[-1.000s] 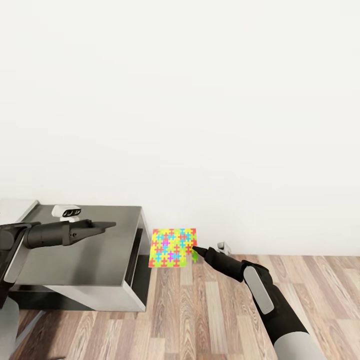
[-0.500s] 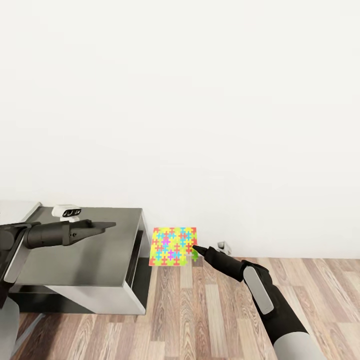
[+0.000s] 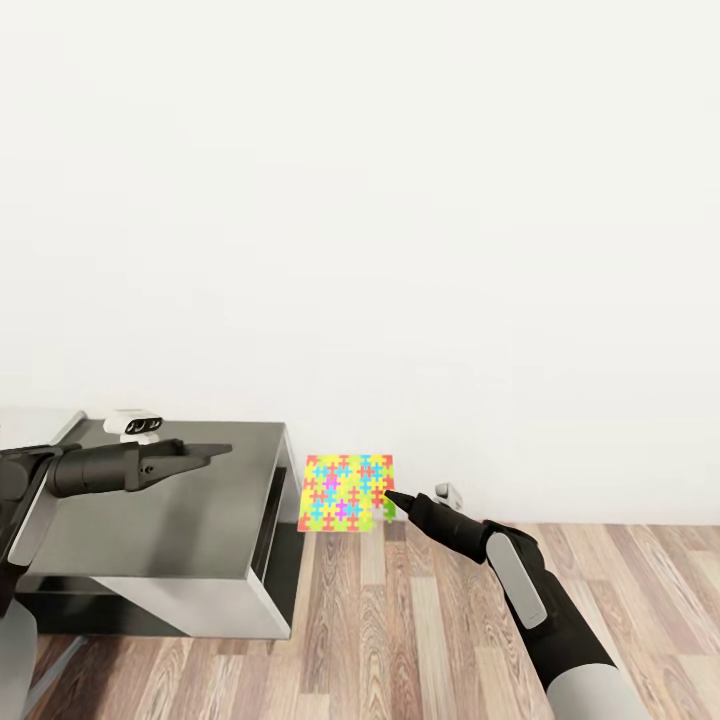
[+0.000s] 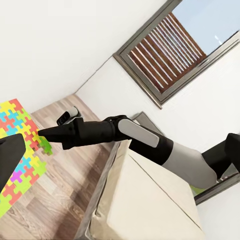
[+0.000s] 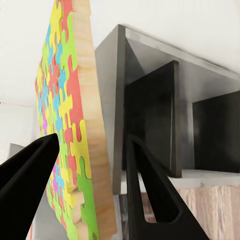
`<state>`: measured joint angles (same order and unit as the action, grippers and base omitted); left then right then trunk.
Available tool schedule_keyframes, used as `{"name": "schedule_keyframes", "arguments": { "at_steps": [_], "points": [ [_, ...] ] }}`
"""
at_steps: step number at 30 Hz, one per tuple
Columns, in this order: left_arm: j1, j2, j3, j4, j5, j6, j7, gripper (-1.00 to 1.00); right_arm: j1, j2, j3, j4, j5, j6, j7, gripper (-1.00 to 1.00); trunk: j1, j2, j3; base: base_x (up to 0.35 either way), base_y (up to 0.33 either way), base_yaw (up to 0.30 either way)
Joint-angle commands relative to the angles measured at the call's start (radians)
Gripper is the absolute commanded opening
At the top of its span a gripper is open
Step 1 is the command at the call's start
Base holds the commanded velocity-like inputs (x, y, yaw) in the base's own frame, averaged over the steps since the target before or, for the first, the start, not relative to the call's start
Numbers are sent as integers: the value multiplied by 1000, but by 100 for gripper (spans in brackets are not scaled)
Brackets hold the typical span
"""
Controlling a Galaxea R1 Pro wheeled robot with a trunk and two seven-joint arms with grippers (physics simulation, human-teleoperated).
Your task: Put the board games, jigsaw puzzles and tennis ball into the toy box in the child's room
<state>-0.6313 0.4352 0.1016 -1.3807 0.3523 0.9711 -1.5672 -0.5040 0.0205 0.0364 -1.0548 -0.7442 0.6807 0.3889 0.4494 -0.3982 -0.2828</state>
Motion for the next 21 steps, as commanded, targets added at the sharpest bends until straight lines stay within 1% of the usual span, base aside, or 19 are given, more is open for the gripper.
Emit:
{"name": "schedule_keyframes", "arguments": {
  "at_steps": [1,12,21],
  "points": [
    [-1,0,0,0,0,11,-4,100,-1,1,-1,0,-1,5,1,-100,1,-2,0,0,0,0],
    [-1,0,0,0,-1,11,-4,100,-1,3,1,0,0,4,0,-100,1,-2,18,0,0,2],
    [-1,0,0,0,-1,11,-4,100,-1,5,0,1,5,3,-1,-100,1,-2,33,0,0,58]
  ]
}}
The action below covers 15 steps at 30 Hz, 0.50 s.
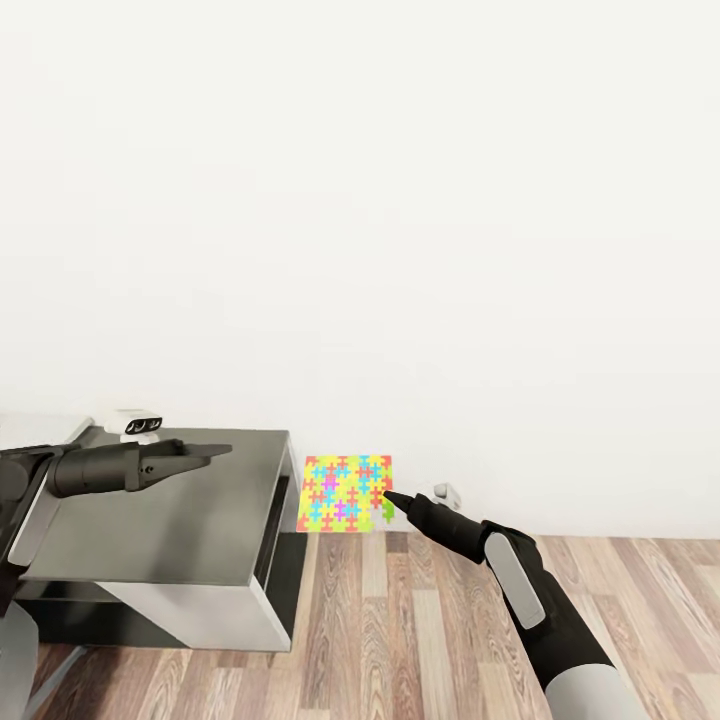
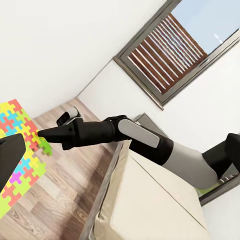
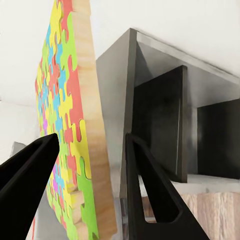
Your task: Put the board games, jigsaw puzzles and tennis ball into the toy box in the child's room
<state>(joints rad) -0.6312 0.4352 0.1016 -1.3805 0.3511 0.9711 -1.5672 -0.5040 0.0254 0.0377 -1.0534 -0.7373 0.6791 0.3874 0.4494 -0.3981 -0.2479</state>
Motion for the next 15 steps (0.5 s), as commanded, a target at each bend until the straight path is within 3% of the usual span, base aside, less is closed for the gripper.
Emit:
{"name": "schedule_keyframes", "arguments": {
  "at_steps": [1,15],
  "points": [
    [-1,0,0,0,-1,11,-4,100,-1,0,-2,0,-1,5,1,-100,1,-2,0,0,0,73],
    [-1,0,1,0,0,12,-4,100,-1,1,-4,0,1,5,1,-100,1,-2,23,0,0,86]
  ]
}}
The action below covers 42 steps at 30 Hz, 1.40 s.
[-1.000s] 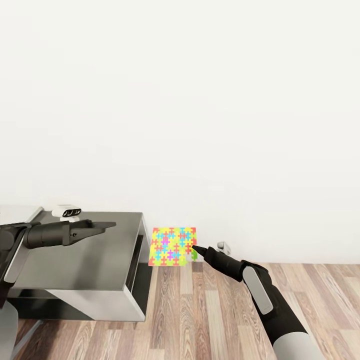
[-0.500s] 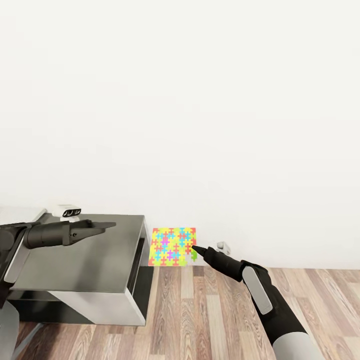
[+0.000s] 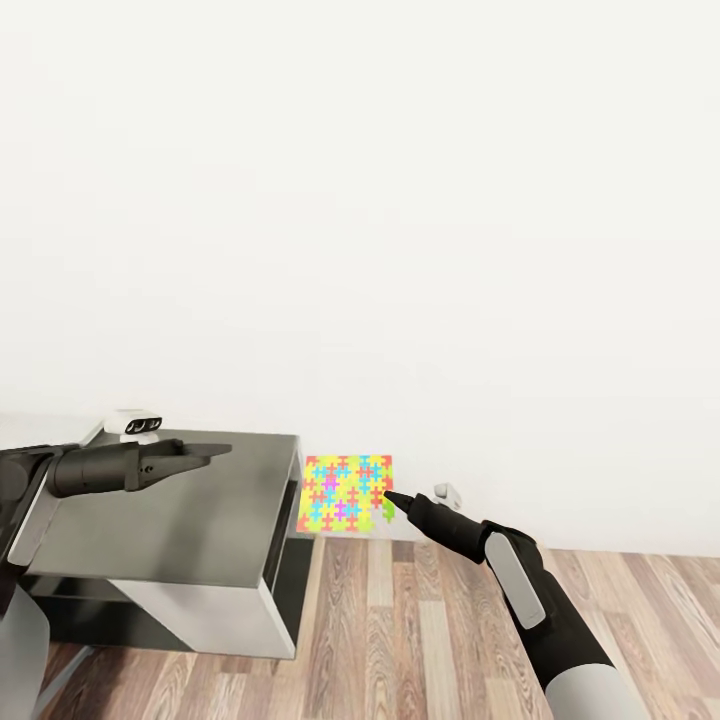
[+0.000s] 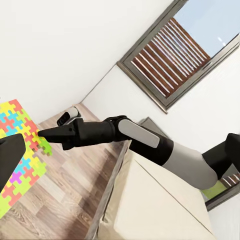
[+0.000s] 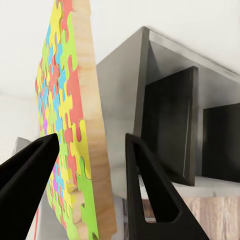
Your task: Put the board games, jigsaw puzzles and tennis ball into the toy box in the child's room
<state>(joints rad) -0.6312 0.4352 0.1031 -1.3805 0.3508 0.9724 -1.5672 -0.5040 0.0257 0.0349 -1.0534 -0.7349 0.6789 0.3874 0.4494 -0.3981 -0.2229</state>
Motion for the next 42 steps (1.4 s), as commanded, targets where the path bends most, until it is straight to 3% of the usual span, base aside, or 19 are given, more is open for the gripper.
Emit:
{"name": "schedule_keyframes", "arguments": {
  "at_steps": [1,16,42],
  "points": [
    [-1,0,0,0,0,11,-4,100,-1,0,-1,0,-1,5,1,-100,1,-2,0,0,0,93],
    [-1,1,0,0,-1,11,-4,100,-1,0,-1,0,-3,5,1,-100,1,-2,23,0,0,108],
    [-1,0,-1,0,-3,12,-4,100,-1,1,-1,0,-5,5,1,-100,1,-2,25,0,0,6]
  ]
}}
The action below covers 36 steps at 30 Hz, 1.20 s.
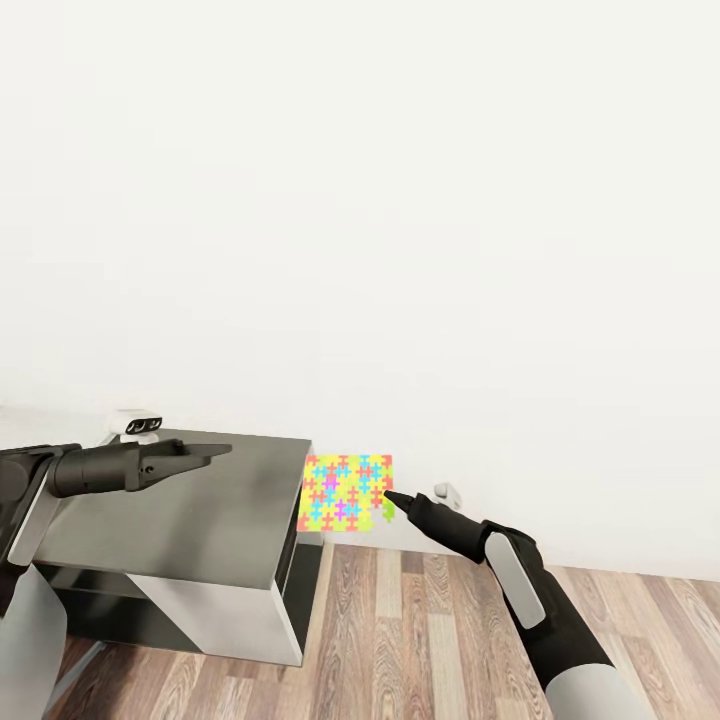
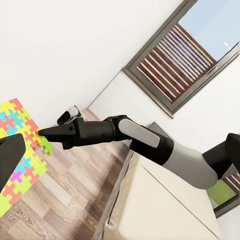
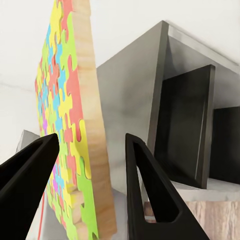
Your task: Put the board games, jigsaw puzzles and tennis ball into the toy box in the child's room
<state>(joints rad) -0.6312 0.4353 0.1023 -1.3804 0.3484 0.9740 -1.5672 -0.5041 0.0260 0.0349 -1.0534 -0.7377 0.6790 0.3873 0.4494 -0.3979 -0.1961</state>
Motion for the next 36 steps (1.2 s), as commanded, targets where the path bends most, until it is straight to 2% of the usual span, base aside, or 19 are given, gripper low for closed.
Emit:
{"name": "schedule_keyframes", "arguments": {
  "at_steps": [1,25,36],
  "points": [
    [-1,0,0,0,0,11,-4,100,-1,0,-1,0,-2,5,1,-100,1,-2,-2,0,0,0],
    [-1,0,1,1,2,8,-4,100,-1,4,5,-2,3,-2,1,-100,1,-2,-1,0,0,2],
    [-1,0,1,1,2,8,-4,100,-1,5,9,-1,4,-3,0,-100,1,-2,10,0,0,168]
  ]
}}
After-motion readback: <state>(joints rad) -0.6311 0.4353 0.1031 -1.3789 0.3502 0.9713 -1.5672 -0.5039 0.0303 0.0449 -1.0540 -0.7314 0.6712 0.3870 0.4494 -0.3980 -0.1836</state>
